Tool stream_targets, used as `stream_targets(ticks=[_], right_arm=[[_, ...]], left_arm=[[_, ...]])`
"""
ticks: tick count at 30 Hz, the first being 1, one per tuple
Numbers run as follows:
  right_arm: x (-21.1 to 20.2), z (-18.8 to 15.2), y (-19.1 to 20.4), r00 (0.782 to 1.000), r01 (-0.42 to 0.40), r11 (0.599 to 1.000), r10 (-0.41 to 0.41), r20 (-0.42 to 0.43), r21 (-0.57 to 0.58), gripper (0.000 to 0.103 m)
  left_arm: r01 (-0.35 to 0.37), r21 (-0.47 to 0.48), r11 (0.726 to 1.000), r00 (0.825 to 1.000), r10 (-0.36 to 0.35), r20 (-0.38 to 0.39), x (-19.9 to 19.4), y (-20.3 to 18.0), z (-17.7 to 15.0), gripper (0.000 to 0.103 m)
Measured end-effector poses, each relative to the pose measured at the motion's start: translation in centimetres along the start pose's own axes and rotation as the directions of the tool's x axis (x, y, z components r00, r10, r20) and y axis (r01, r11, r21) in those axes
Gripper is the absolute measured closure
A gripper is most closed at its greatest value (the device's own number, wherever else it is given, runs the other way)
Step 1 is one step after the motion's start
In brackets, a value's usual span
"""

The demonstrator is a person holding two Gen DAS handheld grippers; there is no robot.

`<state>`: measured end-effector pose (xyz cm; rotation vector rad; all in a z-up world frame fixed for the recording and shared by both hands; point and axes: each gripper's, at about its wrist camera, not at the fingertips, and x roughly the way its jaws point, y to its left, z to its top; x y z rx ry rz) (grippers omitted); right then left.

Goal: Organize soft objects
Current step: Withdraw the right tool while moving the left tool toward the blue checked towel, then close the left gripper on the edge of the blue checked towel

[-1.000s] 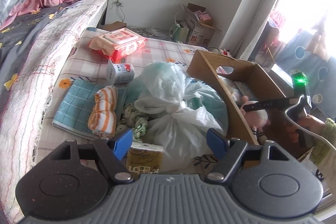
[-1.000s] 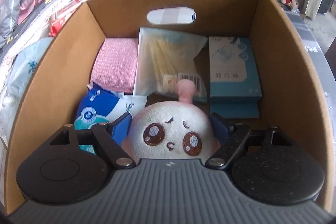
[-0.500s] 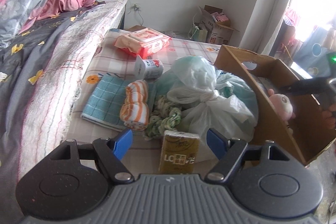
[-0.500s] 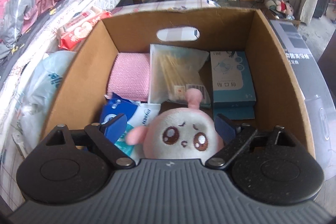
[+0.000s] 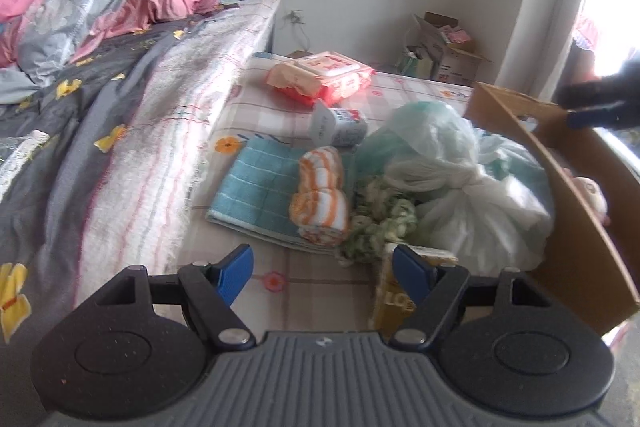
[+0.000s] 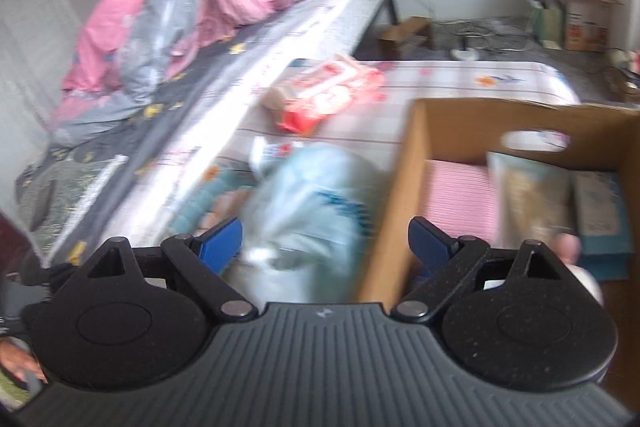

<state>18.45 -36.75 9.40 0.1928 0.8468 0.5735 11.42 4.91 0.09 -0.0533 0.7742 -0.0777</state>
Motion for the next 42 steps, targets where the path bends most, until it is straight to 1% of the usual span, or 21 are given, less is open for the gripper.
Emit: stream_targets(ticks=[3, 6, 7, 8, 10, 11, 13, 16, 19, 21, 22, 24, 26, 28, 31, 33, 34, 36, 37, 38, 42], right_arm=[[2.1, 1.0, 3.3, 0.994, -0.107, 0.994, 0.107, -0.011, -0.004, 0.018], [4.7, 1.8, 6.1, 0.976, -0.214, 0.977, 0.214, -0.030, 0.015, 0.028], [5.8, 1.9, 7.1, 0.969, -0.243, 0.970, 0.244, -0.037, 0.030, 0.034], [6.7, 2.0, 7.9, 0.963, -0.263, 0.964, 0.265, -0.043, 0.042, 0.039], [8.9, 1.8, 9.2, 0.952, -0.299, 0.952, 0.302, -0.050, 0.069, 0.045], [9.8, 1.6, 9.7, 0.947, -0.312, 0.946, 0.317, -0.047, 0.082, 0.047], [11.2, 0.9, 10.3, 0.938, -0.338, 0.936, 0.344, -0.049, 0.103, 0.047], [12.4, -0.3, 10.6, 0.934, -0.345, 0.933, 0.352, -0.056, 0.106, 0.047], [12.7, -1.4, 10.9, 0.941, -0.327, 0.941, 0.333, -0.066, 0.090, 0.046], [12.6, -1.9, 10.7, 0.943, -0.321, 0.944, 0.326, -0.065, 0.074, 0.046], [12.5, -2.1, 10.7, 0.943, -0.323, 0.944, 0.327, -0.063, 0.067, 0.046], [12.6, -2.2, 10.6, 0.942, -0.328, 0.943, 0.331, -0.057, 0.060, 0.046], [12.5, -2.2, 10.5, 0.940, -0.336, 0.940, 0.339, -0.049, 0.055, 0.046], [12.5, -2.2, 10.5, 0.939, -0.340, 0.939, 0.342, -0.042, 0.050, 0.046], [12.8, -2.1, 10.3, 0.935, -0.349, 0.935, 0.352, -0.039, 0.058, 0.045], [13.0, -2.2, 10.0, 0.933, -0.354, 0.932, 0.358, -0.036, 0.072, 0.045], [13.0, -2.2, 9.8, 0.933, -0.355, 0.931, 0.359, -0.033, 0.081, 0.045], [12.9, -2.3, 9.5, 0.933, -0.355, 0.930, 0.359, -0.026, 0.093, 0.045], [12.8, -2.3, 9.4, 0.934, -0.354, 0.930, 0.357, -0.022, 0.098, 0.045], [12.6, -2.4, 9.3, 0.934, -0.352, 0.930, 0.356, -0.017, 0.101, 0.045], [11.5, -2.4, 9.3, 0.943, -0.331, 0.939, 0.332, 0.008, 0.091, 0.045]], left_arm=[[-0.054, -0.001, 0.999, 0.999, 0.054, 0.006, 1.1, 0.7, 0.4, 0.032], [-0.103, 0.000, 0.995, 0.995, 0.103, 0.011, 2.7, 1.5, 1.1, 0.039], [-0.123, 0.003, 0.992, 0.992, 0.123, 0.011, 3.4, 1.8, 1.4, 0.044], [-0.146, 0.011, 0.989, 0.989, 0.146, 0.005, 4.1, 2.1, 1.8, 0.050], [-0.184, 0.038, 0.982, 0.983, 0.184, -0.002, 5.7, 2.4, 2.5, 0.055], [-0.192, 0.046, 0.980, 0.981, 0.193, -0.012, 6.5, 2.6, 2.9, 0.058], [-0.183, 0.052, 0.982, 0.982, 0.185, -0.045, 8.3, 3.2, 3.7, 0.059], [-0.173, 0.066, 0.983, 0.978, 0.180, -0.107, 11.1, 3.9, 4.9, 0.059], [-0.157, 0.104, 0.982, 0.974, 0.171, -0.150, 13.6, 4.3, 5.7, 0.059], [-0.147, 0.118, 0.982, 0.967, 0.168, -0.191, 15.3, 4.5, 6.1, 0.058], [-0.140, 0.121, 0.983, 0.964, 0.163, -0.208, 15.9, 4.7, 6.2, 0.056], [-0.125, 0.105, 0.987, 0.966, 0.145, -0.215, 16.5, 5.1, 6.5, 0.052], [-0.120, 0.098, 0.988, 0.964, 0.140, -0.228, 16.9, 5.3, 6.9, 0.045], [-0.117, 0.105, 0.988, 0.960, 0.140, -0.242, 17.1, 5.3, 7.2, 0.044], [-0.110, 0.132, 0.985, 0.958, 0.140, -0.251, 17.4, 5.1, 7.4, 0.044], [-0.090, 0.112, 0.990, 0.956, 0.117, -0.268, 17.4, 5.3, 7.6, 0.052], [-0.073, 0.092, 0.993, 0.956, 0.096, -0.277, 17.4, 5.4, 7.7, 0.061], [-0.077, 0.086, 0.993, 0.955, 0.098, -0.281, 17.4, 5.2, 7.8, 0.071], [-0.070, 0.084, 0.994, 0.955, 0.091, -0.281, 17.3, 5.1, 7.9, 0.081], [-0.067, 0.075, 0.995, 0.956, 0.085, -0.280, 17.2, 5.0, 8.0, 0.087], [-0.091, 0.029, 0.995, 0.959, 0.095, -0.267, 16.3, 5.0, 8.2, 0.089]])
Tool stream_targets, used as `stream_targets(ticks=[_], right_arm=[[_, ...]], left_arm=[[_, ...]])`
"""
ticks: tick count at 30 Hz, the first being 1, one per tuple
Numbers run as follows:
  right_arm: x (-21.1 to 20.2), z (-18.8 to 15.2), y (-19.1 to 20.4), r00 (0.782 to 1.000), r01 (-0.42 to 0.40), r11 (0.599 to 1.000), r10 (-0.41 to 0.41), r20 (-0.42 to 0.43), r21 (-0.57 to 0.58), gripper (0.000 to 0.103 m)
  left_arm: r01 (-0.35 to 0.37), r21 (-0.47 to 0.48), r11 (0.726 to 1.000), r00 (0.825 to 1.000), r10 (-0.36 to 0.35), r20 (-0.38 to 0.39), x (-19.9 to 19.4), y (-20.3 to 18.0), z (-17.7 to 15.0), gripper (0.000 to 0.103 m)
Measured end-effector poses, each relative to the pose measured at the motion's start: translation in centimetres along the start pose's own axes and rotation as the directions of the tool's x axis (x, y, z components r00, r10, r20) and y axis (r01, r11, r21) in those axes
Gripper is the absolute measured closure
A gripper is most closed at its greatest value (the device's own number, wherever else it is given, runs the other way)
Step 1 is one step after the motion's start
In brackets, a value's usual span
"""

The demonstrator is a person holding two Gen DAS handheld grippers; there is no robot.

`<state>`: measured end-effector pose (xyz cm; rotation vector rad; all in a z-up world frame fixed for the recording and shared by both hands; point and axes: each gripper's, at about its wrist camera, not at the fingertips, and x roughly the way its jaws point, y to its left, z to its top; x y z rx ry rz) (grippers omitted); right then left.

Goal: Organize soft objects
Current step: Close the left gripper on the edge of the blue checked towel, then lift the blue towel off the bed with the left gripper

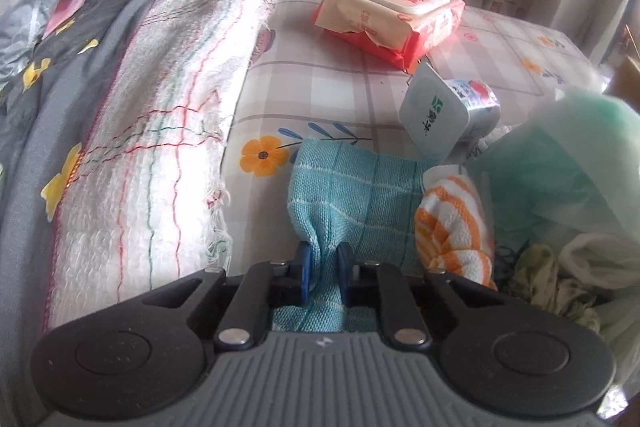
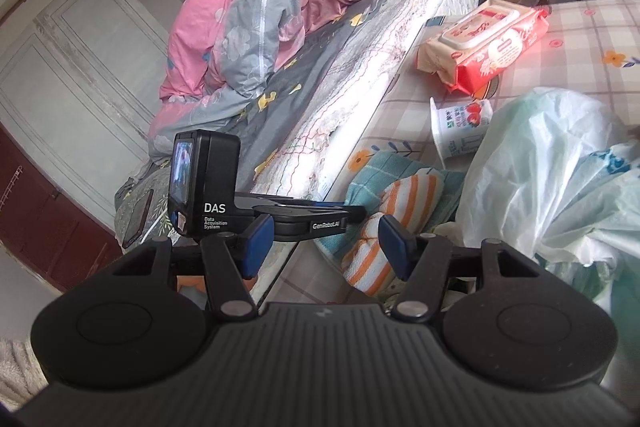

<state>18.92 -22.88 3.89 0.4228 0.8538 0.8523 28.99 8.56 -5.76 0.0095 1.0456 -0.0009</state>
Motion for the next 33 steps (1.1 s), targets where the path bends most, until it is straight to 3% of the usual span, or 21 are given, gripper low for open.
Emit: stream_targets(ticks=[6, 11, 15, 19, 23, 29, 33], right_arm=[[-2.2, -0.4, 0.8, 0.999, 0.009, 1.000, -0.009, 0.032, -0.011, 0.044], [-2.7, -0.8, 1.2, 0.998, -0.049, 0.998, 0.048, 0.030, 0.032, 0.044], [-0.4, -1.4, 1.5, 0.987, -0.147, 0.978, 0.156, -0.047, 0.149, 0.047], [1.8, -3.0, 2.4, 0.971, -0.178, 0.961, 0.206, -0.123, 0.210, 0.050], [2.4, -4.3, 3.4, 0.959, -0.206, 0.945, 0.247, -0.142, 0.256, 0.051], [-0.5, -3.9, 3.6, 0.970, -0.213, 0.945, 0.236, -0.065, 0.248, 0.051], [-4.2, -3.3, 2.9, 0.979, -0.202, 0.952, 0.202, 0.026, 0.231, 0.051]], left_arm=[[-0.018, -0.053, 0.998, 0.999, 0.020, 0.043, -4.0, 0.3, -1.8, 0.090], [-0.017, -0.110, 0.994, 0.997, 0.025, 0.077, -7.7, 0.6, -5.3, 0.090], [-0.012, -0.153, 0.988, 0.994, 0.028, 0.103, -10.4, 0.6, -8.6, 0.090], [0.008, -0.208, 0.978, 0.990, 0.022, 0.140, -13.5, 1.4, -11.1, 0.090], [0.035, -0.213, 0.976, 0.982, 0.006, 0.190, -16.7, 1.8, -11.9, 0.090], [0.089, -0.168, 0.982, 0.959, -0.040, 0.279, -21.2, 1.1, -11.1, 0.090], [0.174, -0.120, 0.977, 0.930, -0.123, 0.346, -24.0, -0.8, -10.9, 0.090]])
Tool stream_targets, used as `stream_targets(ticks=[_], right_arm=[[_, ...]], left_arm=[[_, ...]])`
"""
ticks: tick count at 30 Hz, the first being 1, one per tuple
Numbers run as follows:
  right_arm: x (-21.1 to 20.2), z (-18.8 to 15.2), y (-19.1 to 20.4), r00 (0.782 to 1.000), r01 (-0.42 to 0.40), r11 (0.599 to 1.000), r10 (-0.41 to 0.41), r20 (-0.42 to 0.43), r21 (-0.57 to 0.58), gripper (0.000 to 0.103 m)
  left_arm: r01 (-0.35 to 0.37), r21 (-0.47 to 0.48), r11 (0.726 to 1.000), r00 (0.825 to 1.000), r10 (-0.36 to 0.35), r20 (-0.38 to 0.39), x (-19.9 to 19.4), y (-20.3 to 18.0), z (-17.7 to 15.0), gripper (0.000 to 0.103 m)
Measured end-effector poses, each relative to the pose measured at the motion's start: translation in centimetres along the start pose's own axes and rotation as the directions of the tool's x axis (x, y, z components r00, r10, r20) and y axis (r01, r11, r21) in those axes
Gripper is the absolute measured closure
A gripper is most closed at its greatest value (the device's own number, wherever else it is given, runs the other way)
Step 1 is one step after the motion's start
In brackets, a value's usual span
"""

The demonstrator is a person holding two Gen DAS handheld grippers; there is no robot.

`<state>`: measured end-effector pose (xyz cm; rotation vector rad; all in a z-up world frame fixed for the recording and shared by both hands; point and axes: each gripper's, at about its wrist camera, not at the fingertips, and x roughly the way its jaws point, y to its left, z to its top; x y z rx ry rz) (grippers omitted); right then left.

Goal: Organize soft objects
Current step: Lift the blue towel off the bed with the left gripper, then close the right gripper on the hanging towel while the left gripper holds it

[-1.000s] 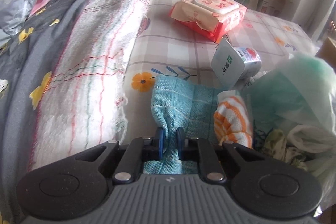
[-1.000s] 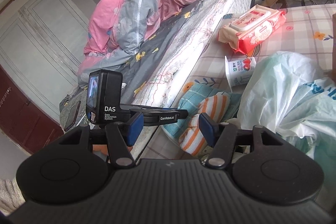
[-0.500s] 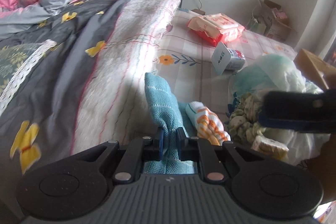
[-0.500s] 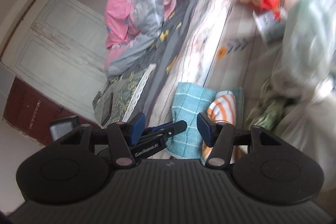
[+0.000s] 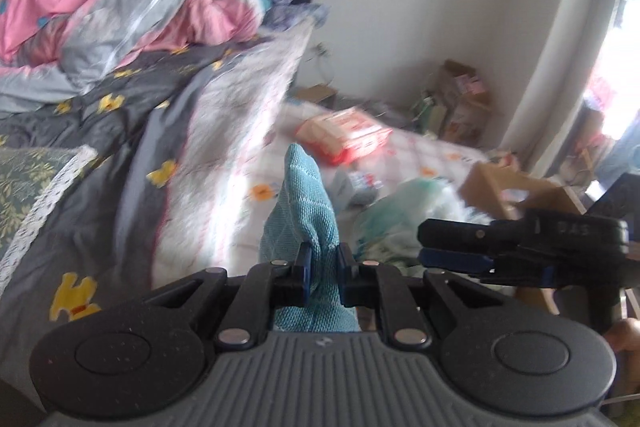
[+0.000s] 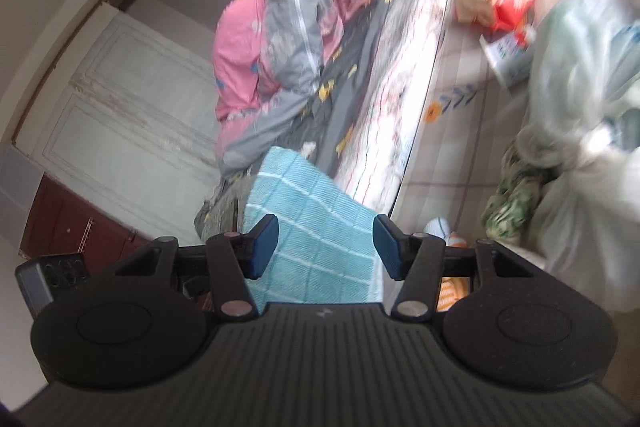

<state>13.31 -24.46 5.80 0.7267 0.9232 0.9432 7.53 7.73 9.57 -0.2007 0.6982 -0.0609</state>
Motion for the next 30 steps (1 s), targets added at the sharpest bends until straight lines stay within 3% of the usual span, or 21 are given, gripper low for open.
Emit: stream_targets(ticks=[4, 6, 10, 13, 17, 21, 26, 30], right_arm=[[-3.9, 0.2, 0.1, 0.996, 0.021, 1.000, -0.020, 0.082, -0.018, 0.050], [-5.2, 0.0, 0.1, 0.994, 0.029, 0.999, -0.026, 0.102, -0.026, 0.050], [-6.2, -1.5, -0.5, 0.996, 0.031, 0.999, -0.029, 0.080, -0.015, 0.050], [-5.0, -3.6, -1.7, 1.000, 0.015, 0.999, -0.015, 0.003, 0.040, 0.051], [-2.1, -6.9, -3.1, 0.993, 0.005, 0.992, 0.010, -0.120, 0.125, 0.051], [0.8, -9.3, -3.8, 0.979, -0.002, 0.980, 0.042, -0.198, 0.197, 0.051], [2.6, -9.4, -3.7, 0.983, 0.028, 0.980, 0.009, -0.186, 0.197, 0.050], [3.9, -9.1, -4.9, 0.976, 0.079, 0.974, -0.033, -0.214, 0.211, 0.050]], left_arm=[[0.121, -0.056, 0.991, 0.993, -0.120, 0.009, -1.6, -0.8, -0.7, 0.090], [0.140, -0.099, 0.985, 0.990, -0.141, -0.004, -1.7, -0.2, -1.9, 0.089], [0.016, -0.140, 0.990, 0.995, -0.030, -0.098, 0.4, 1.2, -6.5, 0.089], [-0.059, -0.147, 0.987, 0.981, 0.029, -0.193, 2.3, 2.3, -10.1, 0.089], [-0.142, -0.076, 0.987, 0.972, 0.124, -0.197, 2.0, 2.6, -12.6, 0.089], [-0.141, 0.005, 0.990, 0.977, 0.140, -0.161, 1.0, 1.2, -13.3, 0.089], [-0.095, 0.115, 0.989, 0.988, 0.108, -0.110, 1.1, -1.7, -13.3, 0.089], [-0.038, 0.165, 0.986, 0.990, 0.059, -0.124, 2.5, -3.3, -13.4, 0.087]])
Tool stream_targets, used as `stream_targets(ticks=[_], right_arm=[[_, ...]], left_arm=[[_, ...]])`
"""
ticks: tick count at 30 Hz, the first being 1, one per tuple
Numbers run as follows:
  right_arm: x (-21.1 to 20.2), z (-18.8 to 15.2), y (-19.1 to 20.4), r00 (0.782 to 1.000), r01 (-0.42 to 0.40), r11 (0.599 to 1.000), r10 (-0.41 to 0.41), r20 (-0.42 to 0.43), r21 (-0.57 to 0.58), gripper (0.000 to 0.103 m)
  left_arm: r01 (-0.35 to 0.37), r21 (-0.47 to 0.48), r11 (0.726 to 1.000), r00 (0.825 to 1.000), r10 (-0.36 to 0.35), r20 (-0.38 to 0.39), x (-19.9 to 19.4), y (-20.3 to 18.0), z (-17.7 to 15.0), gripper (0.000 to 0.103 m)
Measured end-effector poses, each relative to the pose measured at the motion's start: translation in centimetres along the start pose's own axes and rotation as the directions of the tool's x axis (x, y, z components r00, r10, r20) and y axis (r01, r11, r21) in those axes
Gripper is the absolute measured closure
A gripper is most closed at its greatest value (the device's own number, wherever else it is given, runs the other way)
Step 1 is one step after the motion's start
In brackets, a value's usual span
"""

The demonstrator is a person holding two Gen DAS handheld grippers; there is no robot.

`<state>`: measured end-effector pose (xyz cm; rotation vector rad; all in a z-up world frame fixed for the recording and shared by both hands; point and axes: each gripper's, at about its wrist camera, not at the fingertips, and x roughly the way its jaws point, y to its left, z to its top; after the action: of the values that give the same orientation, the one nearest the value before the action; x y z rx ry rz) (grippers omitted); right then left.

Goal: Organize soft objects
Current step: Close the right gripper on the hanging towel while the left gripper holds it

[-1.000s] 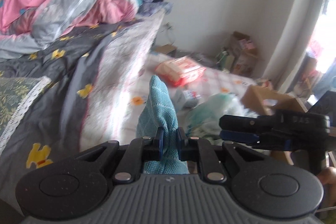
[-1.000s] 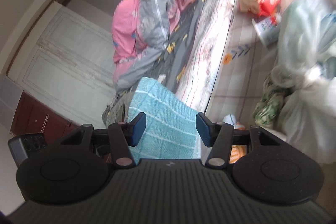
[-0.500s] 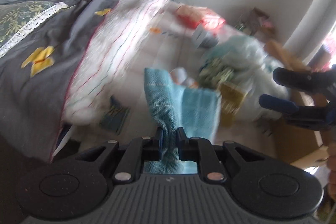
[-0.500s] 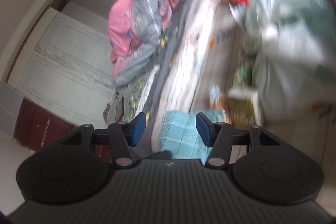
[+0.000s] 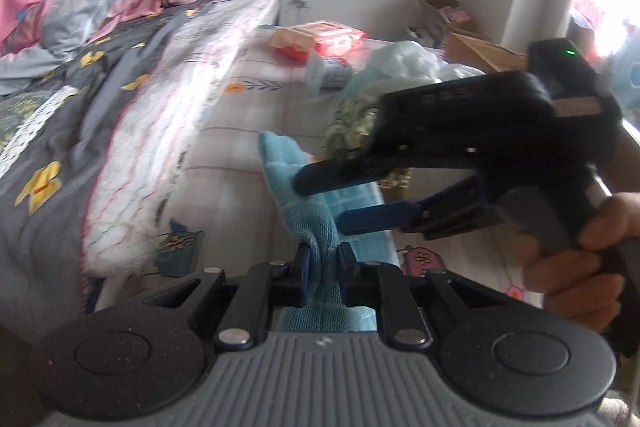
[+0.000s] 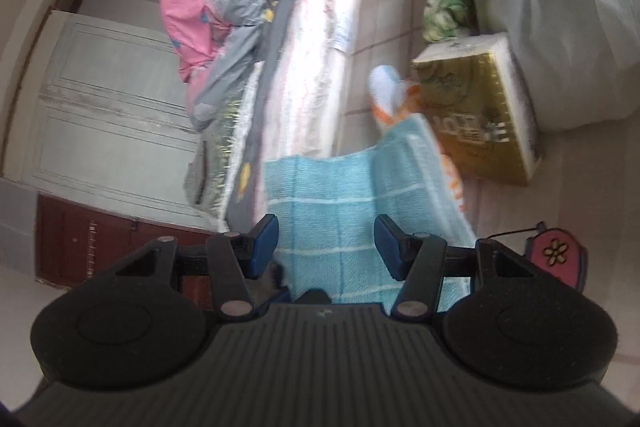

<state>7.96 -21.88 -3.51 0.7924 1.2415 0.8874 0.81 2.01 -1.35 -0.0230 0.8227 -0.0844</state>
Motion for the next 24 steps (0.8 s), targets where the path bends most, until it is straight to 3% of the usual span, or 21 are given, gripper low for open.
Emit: stream_targets(ticks=[3, 9, 14, 20, 24], right_arm=[[-0.2, 0.3, -0.8, 1.000, -0.017, 0.999, 0.017, 0.008, 0.035, 0.050], [-2.8, 1.1, 0.9, 0.995, 0.029, 0.996, -0.021, 0.094, -0.082, 0.041], [-4.7, 1.4, 1.4, 0.985, 0.126, 0.980, -0.106, 0.134, -0.153, 0.030], [-4.9, 0.8, 0.5, 0.982, 0.183, 0.966, -0.173, 0.070, -0.185, 0.027], [-3.7, 0.2, -0.8, 0.980, 0.195, 0.964, -0.198, 0.002, -0.179, 0.027]], left_arm=[[0.035, 0.053, 0.998, 0.999, -0.035, -0.008, 0.9, -1.2, -0.1, 0.084], [0.112, 0.104, 0.988, 0.994, -0.110, -0.025, 2.6, -2.9, -0.3, 0.077], [0.171, 0.108, 0.979, 0.985, -0.169, -0.020, 3.4, -3.3, -0.4, 0.055], [0.216, 0.121, 0.969, 0.976, -0.216, -0.010, 3.2, -2.9, -1.3, 0.035], [0.237, 0.131, 0.963, 0.971, -0.238, -0.011, 3.1, -2.8, -1.5, 0.033]])
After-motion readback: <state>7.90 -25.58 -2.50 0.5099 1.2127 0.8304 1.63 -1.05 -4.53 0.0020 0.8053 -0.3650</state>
